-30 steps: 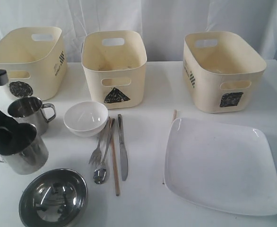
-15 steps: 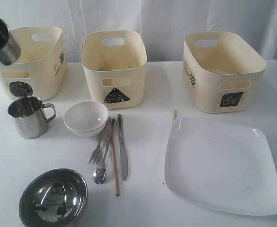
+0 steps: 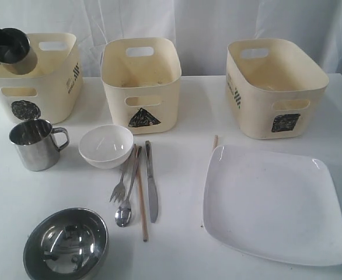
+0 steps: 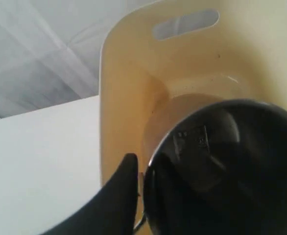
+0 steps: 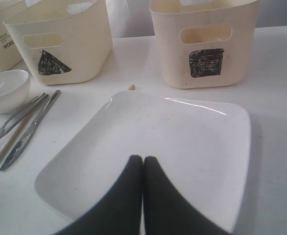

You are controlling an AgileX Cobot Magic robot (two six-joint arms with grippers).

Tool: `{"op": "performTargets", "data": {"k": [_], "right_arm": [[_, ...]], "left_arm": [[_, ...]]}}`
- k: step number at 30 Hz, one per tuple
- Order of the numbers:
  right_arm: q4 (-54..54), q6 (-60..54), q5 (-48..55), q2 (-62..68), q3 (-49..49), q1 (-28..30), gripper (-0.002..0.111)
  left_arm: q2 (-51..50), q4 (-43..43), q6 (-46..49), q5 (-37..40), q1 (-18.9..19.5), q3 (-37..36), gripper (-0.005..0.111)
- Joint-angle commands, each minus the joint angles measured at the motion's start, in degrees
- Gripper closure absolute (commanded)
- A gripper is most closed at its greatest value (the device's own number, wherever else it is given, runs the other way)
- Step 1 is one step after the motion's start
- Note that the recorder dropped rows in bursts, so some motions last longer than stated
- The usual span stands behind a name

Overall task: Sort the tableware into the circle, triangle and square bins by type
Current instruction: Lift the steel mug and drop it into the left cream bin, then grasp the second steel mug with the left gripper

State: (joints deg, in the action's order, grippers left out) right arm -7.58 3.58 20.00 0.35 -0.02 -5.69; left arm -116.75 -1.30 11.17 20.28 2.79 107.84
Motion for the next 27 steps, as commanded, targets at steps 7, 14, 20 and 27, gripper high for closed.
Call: {"op": "performTargets", "data": {"k": [7,14,20,27], "right_arm": [[0.1,0.0,-0.1,-0.4,0.0,0.5,0.108],[0.1,0.0,-0.1,-0.4,0.0,0.5,0.108],[0.1,0.0,-0.1,-0.4,0.0,0.5,0.108],[0.1,-1.6,-0.1,-0.4,0.0,0.5,0.108]], "left_arm": [[3.8,13.2,4.1,11.0,0.0,2.1,0.061],[16.3,26.6,17.1,29.0,0.0,-6.8,0.075],[26.1,17.3,13.1,29.3,0.0,-18.1,0.074],[27.5,12.4,7.4,25.6,0.0,-30.4,0.044]]}}
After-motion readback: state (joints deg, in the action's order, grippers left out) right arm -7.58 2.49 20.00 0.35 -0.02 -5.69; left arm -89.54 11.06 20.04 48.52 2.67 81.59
